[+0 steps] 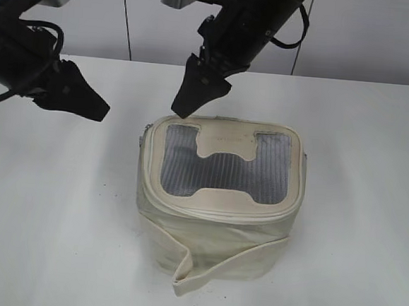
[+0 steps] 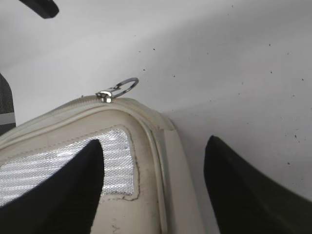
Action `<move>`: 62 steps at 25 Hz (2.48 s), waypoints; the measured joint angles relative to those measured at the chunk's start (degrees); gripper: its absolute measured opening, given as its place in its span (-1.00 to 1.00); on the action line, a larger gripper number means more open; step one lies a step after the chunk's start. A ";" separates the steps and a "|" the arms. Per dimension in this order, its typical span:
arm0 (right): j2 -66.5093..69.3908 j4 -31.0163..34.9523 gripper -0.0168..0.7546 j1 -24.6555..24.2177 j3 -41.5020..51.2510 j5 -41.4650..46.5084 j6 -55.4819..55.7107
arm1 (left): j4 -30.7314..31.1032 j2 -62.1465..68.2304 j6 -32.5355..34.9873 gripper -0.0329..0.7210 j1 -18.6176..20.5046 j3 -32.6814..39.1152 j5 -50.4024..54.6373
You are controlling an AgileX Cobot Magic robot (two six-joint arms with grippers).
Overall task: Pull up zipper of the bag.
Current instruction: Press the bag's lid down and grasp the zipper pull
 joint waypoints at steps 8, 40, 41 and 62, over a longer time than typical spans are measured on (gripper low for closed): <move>2.73 -0.35 0.26 0.01 -0.29 0.11 0.19 | 0.06 1.35 0.00 -0.09 0.00 0.00 0.00; 3.90 0.50 -0.82 0.12 -0.42 1.58 3.11 | 12.64 1.35 5.97 0.52 -9.28 0.00 -10.31; 3.90 0.50 -0.82 0.12 -0.42 1.58 3.14 | 13.04 1.35 6.04 0.54 -9.69 0.00 -11.38; 3.90 0.49 -0.83 0.12 -0.42 1.63 3.35 | 13.22 7.82 13.65 0.58 -11.99 0.00 -15.98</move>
